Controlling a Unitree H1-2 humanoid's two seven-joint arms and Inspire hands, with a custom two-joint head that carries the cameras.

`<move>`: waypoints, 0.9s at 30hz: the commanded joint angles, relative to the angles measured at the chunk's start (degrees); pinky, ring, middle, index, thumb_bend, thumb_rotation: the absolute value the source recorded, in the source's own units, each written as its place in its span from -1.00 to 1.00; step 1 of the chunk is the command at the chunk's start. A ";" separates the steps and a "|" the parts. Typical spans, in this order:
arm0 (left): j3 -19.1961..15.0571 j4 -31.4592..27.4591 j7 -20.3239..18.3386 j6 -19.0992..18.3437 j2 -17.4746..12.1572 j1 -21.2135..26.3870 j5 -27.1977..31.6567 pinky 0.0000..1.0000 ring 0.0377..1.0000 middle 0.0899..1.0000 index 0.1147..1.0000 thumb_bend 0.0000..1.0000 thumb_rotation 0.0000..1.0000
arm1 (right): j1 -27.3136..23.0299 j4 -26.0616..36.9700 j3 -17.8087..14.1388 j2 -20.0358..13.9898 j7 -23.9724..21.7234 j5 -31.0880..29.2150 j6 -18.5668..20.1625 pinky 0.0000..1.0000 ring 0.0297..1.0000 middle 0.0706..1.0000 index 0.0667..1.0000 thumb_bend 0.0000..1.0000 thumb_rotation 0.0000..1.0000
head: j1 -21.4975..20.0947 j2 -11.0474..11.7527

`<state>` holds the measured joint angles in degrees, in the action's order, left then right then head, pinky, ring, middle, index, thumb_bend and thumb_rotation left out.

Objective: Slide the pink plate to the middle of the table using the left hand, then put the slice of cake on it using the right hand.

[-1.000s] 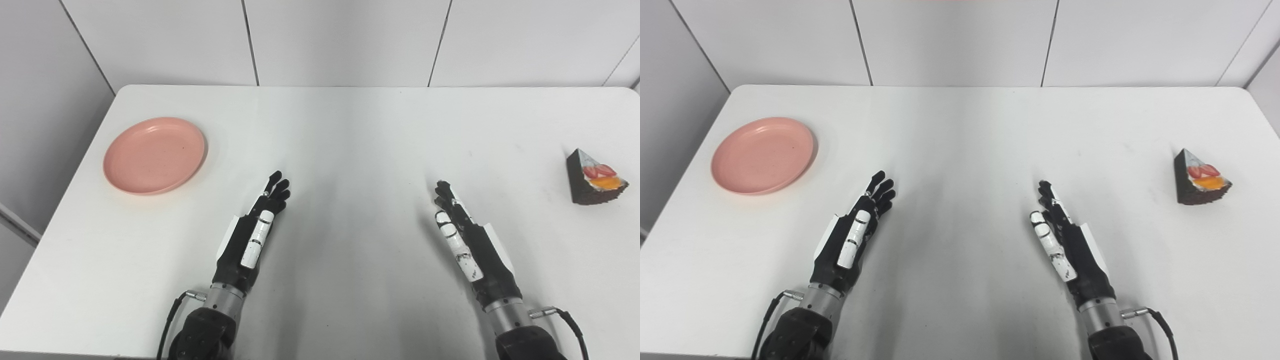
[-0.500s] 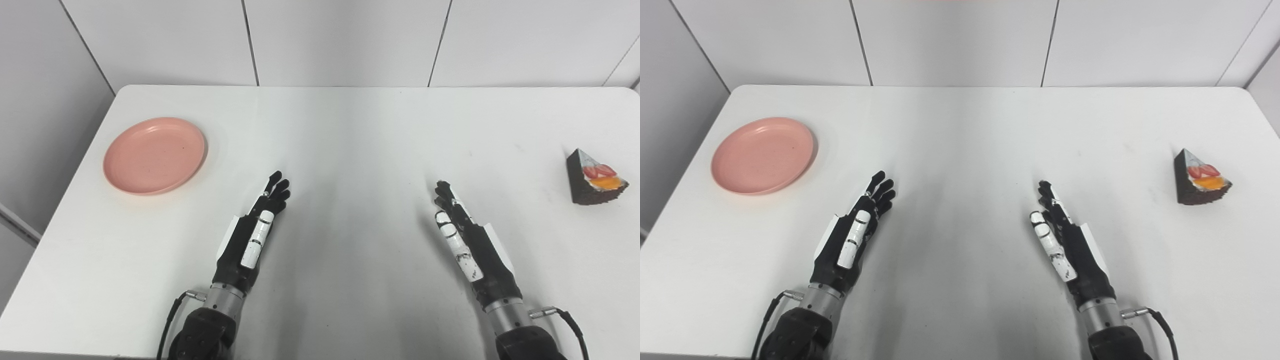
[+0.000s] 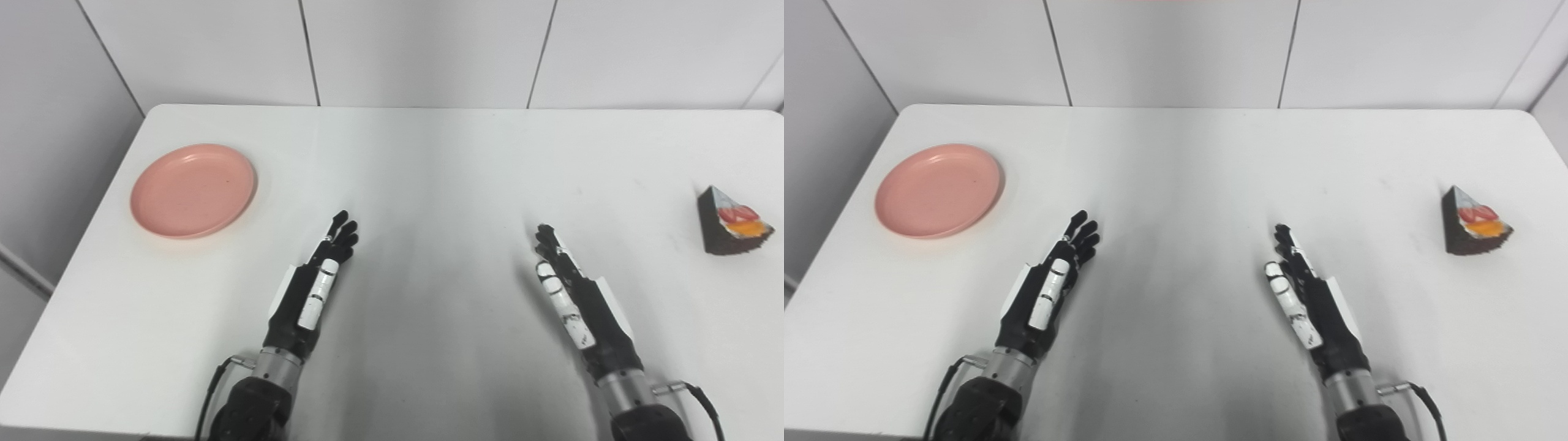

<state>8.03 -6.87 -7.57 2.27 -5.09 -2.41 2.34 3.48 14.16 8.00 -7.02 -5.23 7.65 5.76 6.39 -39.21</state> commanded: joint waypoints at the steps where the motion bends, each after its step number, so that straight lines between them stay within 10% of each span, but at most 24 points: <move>1: 1.76 3.57 -0.58 -1.16 1.18 -1.48 -1.47 0.92 0.91 0.93 0.88 -0.08 1.00 | 0.97 -1.19 -0.32 -1.04 -1.42 -1.41 -1.56 0.89 0.91 0.94 0.95 -0.13 1.00 | 2.14 1.30; 14: 3.58 8.29 1.87 0.09 5.65 -1.03 -6.23 0.93 0.94 0.93 0.90 -0.01 1.00 | 0.82 -7.99 -2.22 -4.37 -3.90 -5.34 -10.38 1.00 0.98 1.00 1.00 -0.18 1.00 | 12.73 9.06; 27: 3.39 10.71 2.42 2.00 6.86 -0.92 -7.52 0.97 0.95 0.93 0.89 -0.03 1.00 | 1.21 -7.85 -2.68 -4.03 -4.43 -6.07 -10.16 1.00 0.98 1.00 1.00 -0.28 1.00 | 13.02 10.97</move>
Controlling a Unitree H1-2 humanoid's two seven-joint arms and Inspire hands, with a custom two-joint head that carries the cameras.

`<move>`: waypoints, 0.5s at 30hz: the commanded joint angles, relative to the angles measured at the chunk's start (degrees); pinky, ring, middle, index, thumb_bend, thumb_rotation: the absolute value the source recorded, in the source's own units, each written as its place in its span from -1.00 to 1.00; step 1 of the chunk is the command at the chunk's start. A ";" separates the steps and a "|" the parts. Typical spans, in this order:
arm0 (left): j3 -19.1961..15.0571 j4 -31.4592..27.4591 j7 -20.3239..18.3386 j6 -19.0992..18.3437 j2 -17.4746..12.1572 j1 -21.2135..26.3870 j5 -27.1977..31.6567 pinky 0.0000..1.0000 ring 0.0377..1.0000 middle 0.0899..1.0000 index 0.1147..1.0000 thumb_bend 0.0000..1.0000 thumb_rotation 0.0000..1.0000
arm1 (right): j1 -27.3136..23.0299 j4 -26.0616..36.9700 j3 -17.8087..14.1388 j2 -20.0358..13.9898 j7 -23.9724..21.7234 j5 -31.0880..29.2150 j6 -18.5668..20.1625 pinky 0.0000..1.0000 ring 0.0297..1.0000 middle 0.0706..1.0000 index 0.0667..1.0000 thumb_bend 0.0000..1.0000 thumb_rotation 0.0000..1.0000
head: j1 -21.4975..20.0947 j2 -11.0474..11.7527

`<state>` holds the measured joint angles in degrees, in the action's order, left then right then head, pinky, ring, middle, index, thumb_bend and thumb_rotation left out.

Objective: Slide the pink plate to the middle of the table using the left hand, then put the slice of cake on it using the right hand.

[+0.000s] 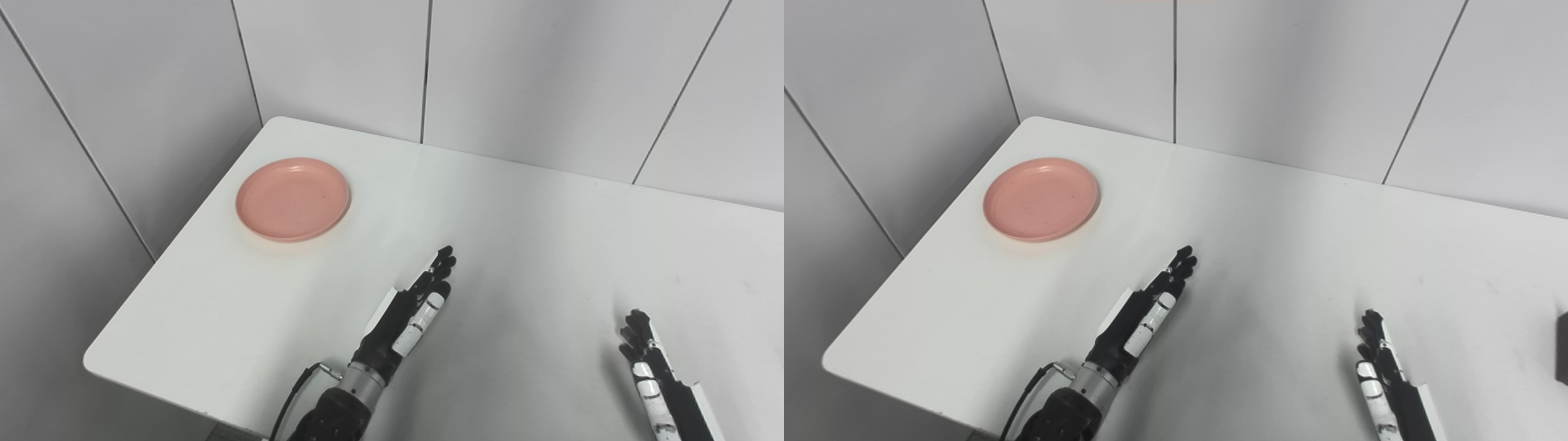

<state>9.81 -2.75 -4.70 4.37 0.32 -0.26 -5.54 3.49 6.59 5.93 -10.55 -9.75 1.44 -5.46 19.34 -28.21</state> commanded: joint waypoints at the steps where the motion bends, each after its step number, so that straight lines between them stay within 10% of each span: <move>1: 1.56 6.72 -0.47 0.19 1.44 -3.07 0.42 0.97 0.95 0.93 0.88 -0.03 1.00 | 1.24 -0.25 -0.58 -0.50 0.13 0.34 1.09 1.00 0.98 1.00 1.00 -0.28 1.00 | 0.08 -0.02; 15: 0.52 4.58 -0.96 -0.54 1.49 -3.14 1.83 0.92 0.92 0.92 0.87 -0.03 1.00 | 1.42 0.48 -0.52 -0.04 0.27 0.79 1.95 1.00 1.00 1.00 1.00 -0.28 1.00 | 0.42 -0.70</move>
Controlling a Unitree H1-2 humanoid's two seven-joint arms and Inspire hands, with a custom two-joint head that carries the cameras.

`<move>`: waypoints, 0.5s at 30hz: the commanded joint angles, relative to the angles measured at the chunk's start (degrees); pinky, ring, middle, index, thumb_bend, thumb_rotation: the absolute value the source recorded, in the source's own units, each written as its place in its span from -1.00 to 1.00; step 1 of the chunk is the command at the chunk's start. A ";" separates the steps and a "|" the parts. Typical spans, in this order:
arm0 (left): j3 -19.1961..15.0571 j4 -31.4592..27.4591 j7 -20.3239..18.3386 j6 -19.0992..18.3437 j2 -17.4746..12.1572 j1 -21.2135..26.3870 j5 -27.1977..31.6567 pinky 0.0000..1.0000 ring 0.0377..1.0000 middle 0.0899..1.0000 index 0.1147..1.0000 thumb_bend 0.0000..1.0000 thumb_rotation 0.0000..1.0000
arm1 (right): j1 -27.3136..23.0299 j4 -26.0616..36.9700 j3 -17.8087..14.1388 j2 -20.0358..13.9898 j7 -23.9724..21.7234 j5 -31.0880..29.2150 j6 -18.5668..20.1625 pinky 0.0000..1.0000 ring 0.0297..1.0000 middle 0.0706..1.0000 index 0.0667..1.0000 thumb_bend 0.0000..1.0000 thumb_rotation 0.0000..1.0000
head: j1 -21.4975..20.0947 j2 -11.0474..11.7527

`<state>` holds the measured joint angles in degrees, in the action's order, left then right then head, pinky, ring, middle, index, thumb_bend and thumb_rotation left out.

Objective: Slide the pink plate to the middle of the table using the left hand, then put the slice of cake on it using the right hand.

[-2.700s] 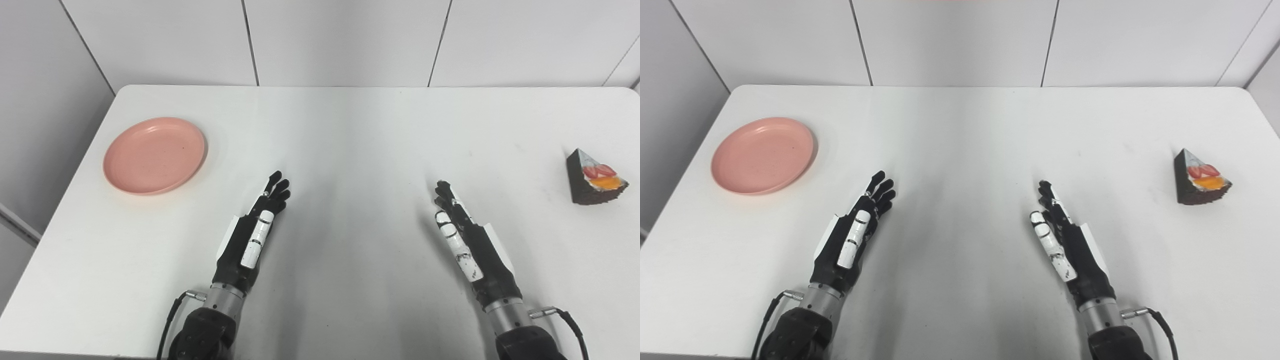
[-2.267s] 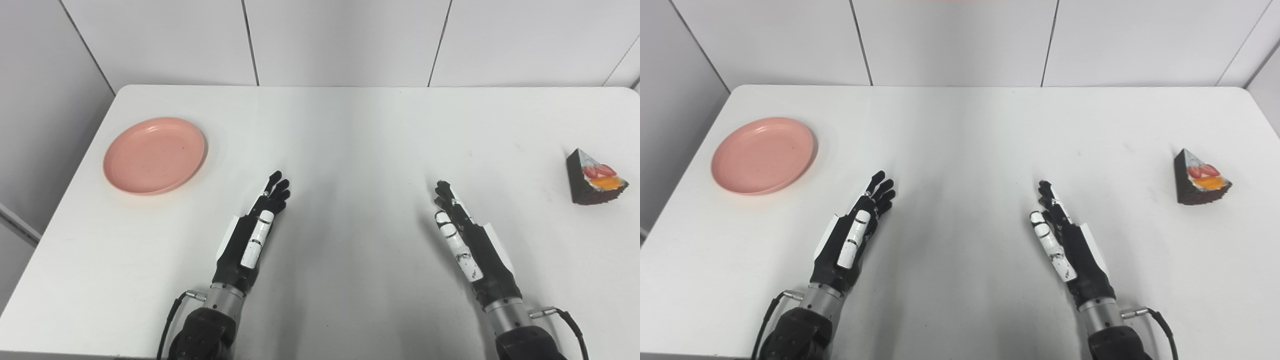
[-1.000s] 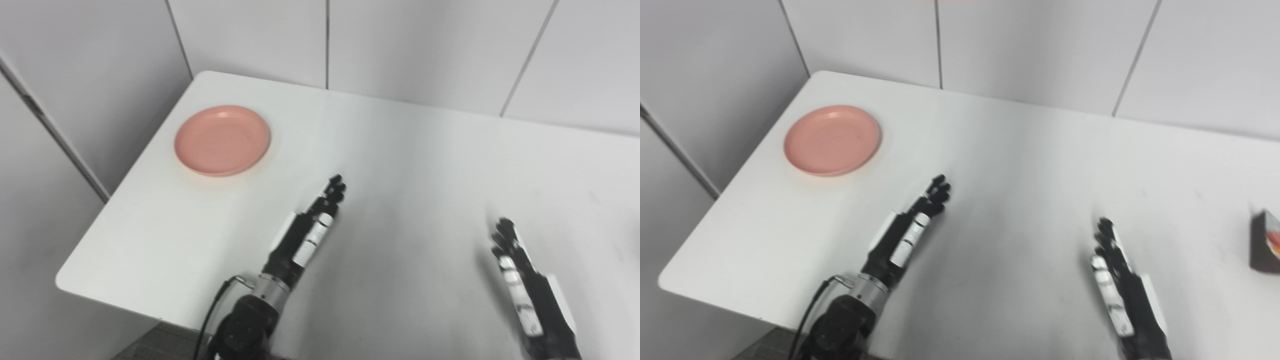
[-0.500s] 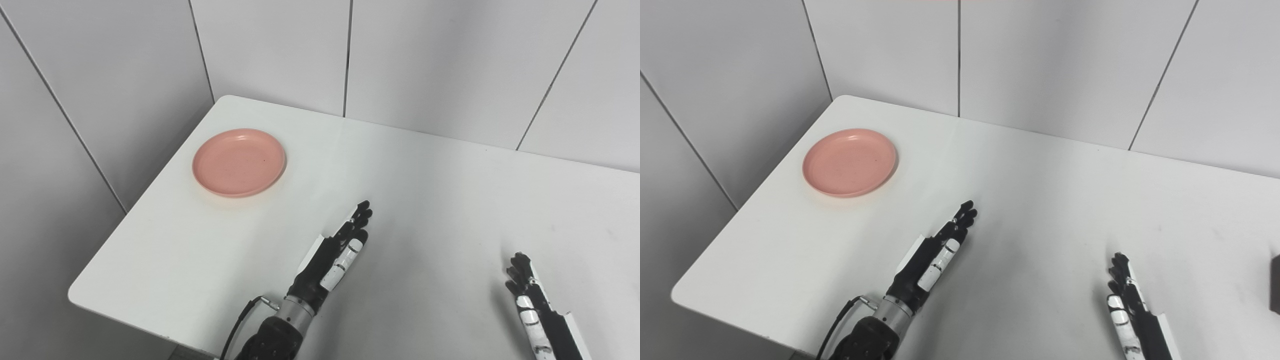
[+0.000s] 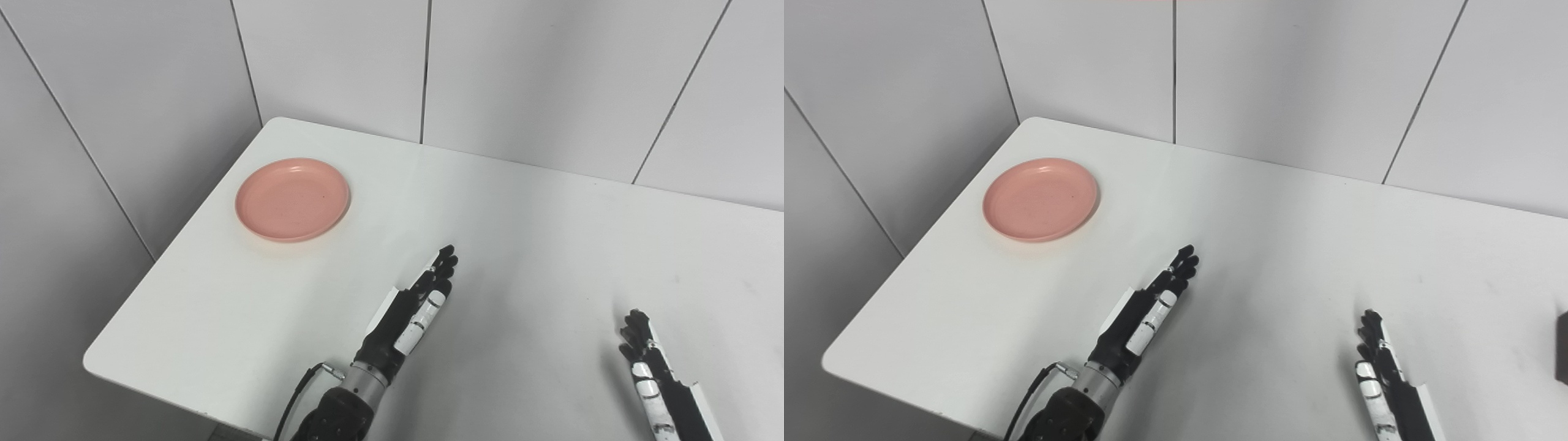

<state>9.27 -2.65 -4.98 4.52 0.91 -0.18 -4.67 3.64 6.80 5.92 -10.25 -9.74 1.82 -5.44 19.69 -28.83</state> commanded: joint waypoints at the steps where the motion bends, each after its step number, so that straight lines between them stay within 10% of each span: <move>1: 1.08 3.98 -0.84 -1.10 0.86 -3.11 1.09 0.92 0.93 0.92 0.88 -0.04 1.00 | 1.29 0.39 -0.49 -0.31 0.33 0.58 1.97 1.00 0.99 1.00 1.00 -0.27 1.00 | 0.19 -0.10; 15: -0.78 -4.85 -2.27 -6.68 -1.19 1.22 5.18 0.92 0.92 0.93 0.90 -0.10 1.00 | 0.32 -0.83 -0.30 0.63 0.54 1.08 1.22 1.00 0.99 1.00 1.00 -0.26 1.00 | -1.01 -1.27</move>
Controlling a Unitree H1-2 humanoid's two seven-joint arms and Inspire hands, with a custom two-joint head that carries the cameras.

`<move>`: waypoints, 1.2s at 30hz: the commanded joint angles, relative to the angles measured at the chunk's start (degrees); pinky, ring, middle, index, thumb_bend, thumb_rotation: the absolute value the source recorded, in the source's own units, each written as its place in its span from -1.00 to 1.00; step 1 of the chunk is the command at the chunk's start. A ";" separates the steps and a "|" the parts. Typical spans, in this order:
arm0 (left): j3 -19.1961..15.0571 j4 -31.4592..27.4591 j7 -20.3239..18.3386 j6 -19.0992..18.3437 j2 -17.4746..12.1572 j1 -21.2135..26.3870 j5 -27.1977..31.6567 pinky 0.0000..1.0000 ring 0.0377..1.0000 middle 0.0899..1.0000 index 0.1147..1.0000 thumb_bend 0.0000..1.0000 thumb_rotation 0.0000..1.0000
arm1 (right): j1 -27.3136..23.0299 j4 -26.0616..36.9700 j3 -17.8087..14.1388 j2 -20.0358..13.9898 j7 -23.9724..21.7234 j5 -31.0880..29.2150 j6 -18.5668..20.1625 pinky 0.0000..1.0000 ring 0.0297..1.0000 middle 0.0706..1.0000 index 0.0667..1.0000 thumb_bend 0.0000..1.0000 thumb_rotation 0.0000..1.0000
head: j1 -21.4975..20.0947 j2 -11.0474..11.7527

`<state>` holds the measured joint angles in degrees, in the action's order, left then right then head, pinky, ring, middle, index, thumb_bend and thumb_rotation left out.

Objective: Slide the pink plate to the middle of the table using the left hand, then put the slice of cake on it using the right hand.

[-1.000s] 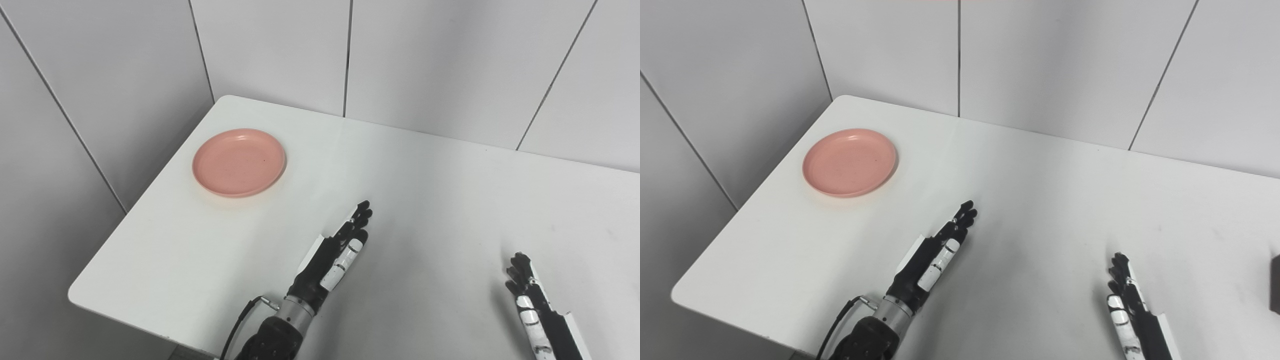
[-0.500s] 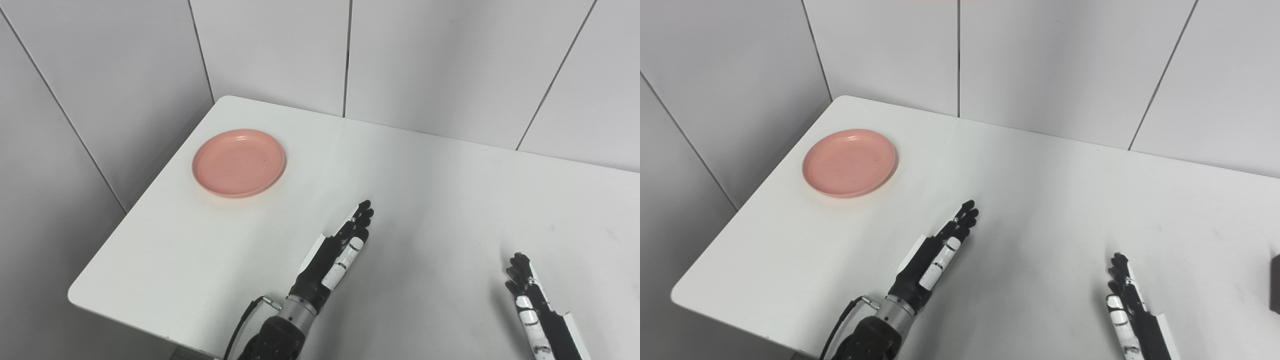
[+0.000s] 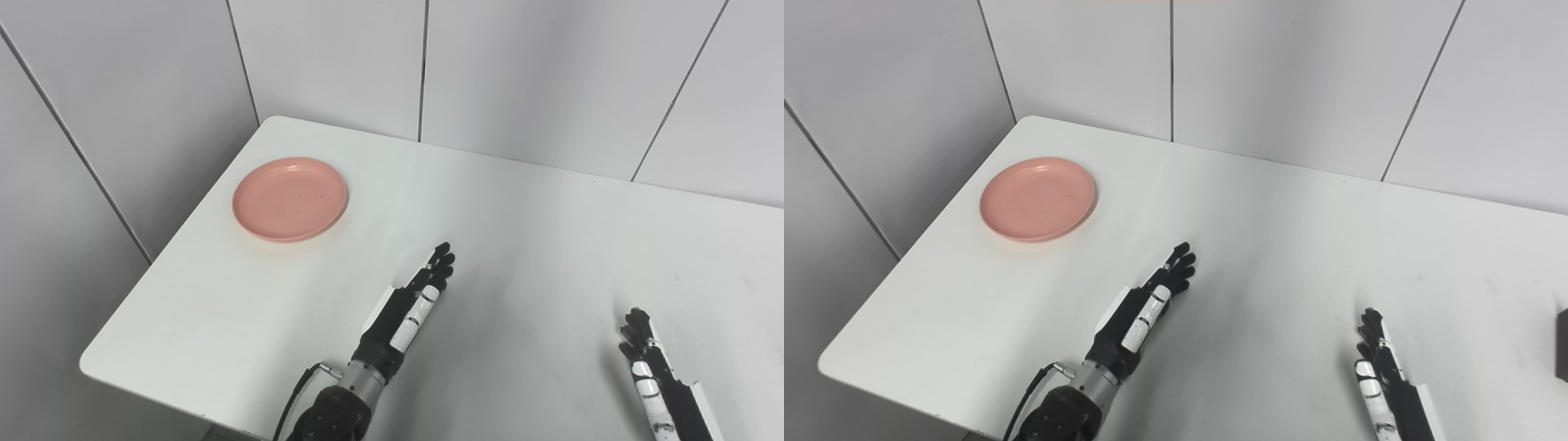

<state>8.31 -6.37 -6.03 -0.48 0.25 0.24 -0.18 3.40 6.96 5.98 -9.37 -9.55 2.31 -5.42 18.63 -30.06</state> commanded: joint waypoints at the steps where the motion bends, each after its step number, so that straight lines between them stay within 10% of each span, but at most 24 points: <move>1: -0.18 -1.98 -1.28 -1.63 -0.81 1.34 1.02 0.92 0.91 0.93 0.90 -0.09 1.00 | 0.49 -1.26 -0.37 -0.27 0.39 0.68 0.77 1.00 0.99 1.00 1.00 -0.25 1.00 | 0.04 -0.04; 19: -10.10 -15.75 -0.07 -9.63 -3.98 9.70 6.73 0.76 0.72 0.74 0.69 -0.03 1.00 | -0.22 -2.73 -0.57 -0.63 -0.14 -0.12 -0.18 0.99 0.98 1.00 1.00 -0.23 1.00 | 1.42 0.14; 36: -20.36 -9.93 2.53 -11.31 -10.47 19.06 11.23 0.70 0.69 0.69 0.65 -0.12 1.00 | -0.04 -2.05 -0.81 -1.47 -0.54 -0.66 1.20 1.00 0.98 1.00 1.00 -0.27 1.00 | 3.03 0.00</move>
<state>-11.21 -15.81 -3.72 -12.32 -8.90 16.63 10.36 2.48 6.05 5.70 -9.87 -10.03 1.08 -6.03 21.62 -29.97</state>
